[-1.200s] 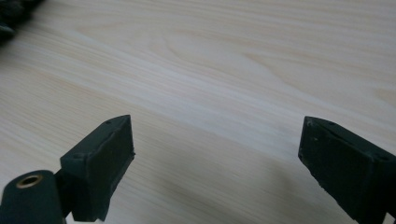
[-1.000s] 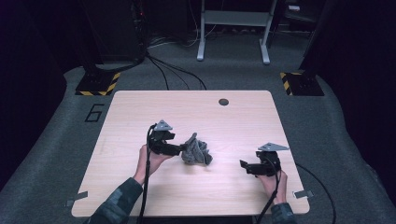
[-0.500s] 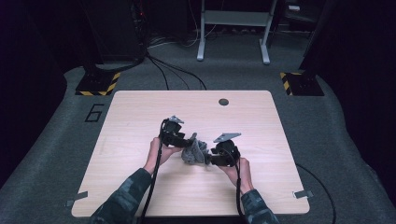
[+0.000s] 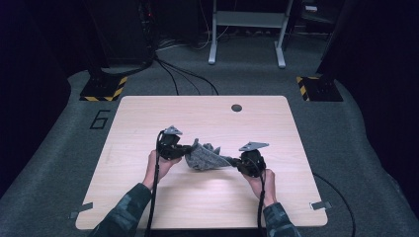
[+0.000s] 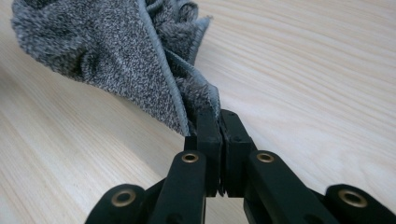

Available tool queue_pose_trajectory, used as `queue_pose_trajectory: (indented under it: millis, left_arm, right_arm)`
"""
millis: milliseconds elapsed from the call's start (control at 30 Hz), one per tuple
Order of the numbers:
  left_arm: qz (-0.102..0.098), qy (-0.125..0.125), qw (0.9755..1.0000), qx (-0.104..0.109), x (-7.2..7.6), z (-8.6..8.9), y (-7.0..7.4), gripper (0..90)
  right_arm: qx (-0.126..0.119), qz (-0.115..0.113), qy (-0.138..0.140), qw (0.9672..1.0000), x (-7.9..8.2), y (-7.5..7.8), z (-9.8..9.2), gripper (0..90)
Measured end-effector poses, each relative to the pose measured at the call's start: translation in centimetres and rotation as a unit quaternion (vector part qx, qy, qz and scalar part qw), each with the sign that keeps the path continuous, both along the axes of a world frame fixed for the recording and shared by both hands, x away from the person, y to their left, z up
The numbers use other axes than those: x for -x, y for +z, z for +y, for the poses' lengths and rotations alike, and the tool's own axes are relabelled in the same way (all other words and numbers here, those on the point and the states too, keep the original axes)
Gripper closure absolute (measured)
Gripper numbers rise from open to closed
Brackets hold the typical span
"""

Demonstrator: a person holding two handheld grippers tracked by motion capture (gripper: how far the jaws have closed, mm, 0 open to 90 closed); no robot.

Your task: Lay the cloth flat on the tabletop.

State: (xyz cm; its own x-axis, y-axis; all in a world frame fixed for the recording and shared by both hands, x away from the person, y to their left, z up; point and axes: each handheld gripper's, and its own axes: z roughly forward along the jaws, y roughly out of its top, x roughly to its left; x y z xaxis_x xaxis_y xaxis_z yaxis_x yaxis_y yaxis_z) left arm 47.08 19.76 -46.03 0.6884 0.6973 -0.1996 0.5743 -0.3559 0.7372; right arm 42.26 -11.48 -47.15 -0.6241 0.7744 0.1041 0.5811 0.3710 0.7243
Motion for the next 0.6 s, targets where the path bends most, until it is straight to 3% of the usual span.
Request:
queue_pose_trajectory:
  millis: [67,200,300,367,433,533,600]
  left_arm:
    - [0.005,0.000,1.0000,0.007,0.3,0.4,-0.3,86.6]
    - [0.022,-0.006,0.9997,0.006,1.2,1.0,-1.4,83.4]
    - [0.035,-0.011,0.9993,0.006,1.6,1.5,-1.7,70.9]
    - [0.039,-0.011,0.9992,0.006,1.8,1.9,-1.6,61.5]
    - [0.036,-0.001,0.9993,0.010,2.0,2.4,-1.2,48.9]
    - [0.020,0.019,0.9994,0.019,2.1,3.4,0.1,35.8]
    - [0.011,0.029,0.9993,0.019,1.9,3.8,0.9,33.9]
  right_arm:
    - [0.012,-0.006,-0.009,0.9999,0.4,0.1,-0.8,88.5]
    - [0.016,0.004,-0.016,0.9997,1.8,-0.6,-2.5,88.2]
    - [0.028,0.022,-0.020,0.9992,2.6,-1.5,-3.2,85.8]
    - [0.037,0.032,-0.021,0.9986,2.8,-1.8,-3.7,73.9]
    - [0.027,0.036,-0.024,0.9987,2.8,-1.6,-4.2,65.6]
    - [0.017,0.024,-0.026,0.9992,2.5,-0.6,-4.9,55.3]
    - [0.017,0.013,-0.030,0.9993,2.1,0.2,-5.0,52.4]
